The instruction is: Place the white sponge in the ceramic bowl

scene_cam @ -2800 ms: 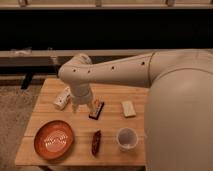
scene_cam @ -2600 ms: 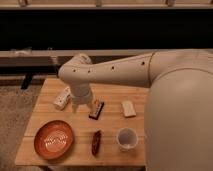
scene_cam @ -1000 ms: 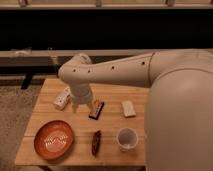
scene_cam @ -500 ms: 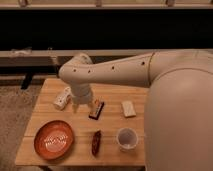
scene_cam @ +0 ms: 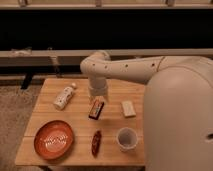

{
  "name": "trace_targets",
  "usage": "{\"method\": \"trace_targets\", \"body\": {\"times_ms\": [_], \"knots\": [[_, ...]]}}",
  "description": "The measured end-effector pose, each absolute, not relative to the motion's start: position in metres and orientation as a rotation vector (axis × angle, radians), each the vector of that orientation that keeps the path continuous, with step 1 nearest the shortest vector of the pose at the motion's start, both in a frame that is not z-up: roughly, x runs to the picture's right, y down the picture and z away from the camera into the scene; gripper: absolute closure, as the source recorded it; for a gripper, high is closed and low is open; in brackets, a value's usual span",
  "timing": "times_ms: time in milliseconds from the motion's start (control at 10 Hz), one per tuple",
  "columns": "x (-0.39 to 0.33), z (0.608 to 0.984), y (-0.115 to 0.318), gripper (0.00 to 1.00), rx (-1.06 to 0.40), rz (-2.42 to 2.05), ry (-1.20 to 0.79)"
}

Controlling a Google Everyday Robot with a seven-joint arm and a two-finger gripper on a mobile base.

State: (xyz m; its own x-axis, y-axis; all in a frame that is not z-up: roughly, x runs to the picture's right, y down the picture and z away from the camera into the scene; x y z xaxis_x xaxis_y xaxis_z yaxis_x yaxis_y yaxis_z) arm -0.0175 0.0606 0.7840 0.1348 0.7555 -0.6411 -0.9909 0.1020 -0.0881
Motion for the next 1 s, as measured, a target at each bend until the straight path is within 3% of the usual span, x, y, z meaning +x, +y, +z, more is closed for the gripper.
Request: {"method": "trace_targets", "body": {"times_ms": [400,700,1000], "knots": [[0.086,0.838,0.035,0.35,-0.589,1.378,0.56],[0.143,0.859,0.051,0.35,-0.627,1.413,0.617],[0.149,0.876,0.086,0.35,-0.702,1.436,0.655]]}}
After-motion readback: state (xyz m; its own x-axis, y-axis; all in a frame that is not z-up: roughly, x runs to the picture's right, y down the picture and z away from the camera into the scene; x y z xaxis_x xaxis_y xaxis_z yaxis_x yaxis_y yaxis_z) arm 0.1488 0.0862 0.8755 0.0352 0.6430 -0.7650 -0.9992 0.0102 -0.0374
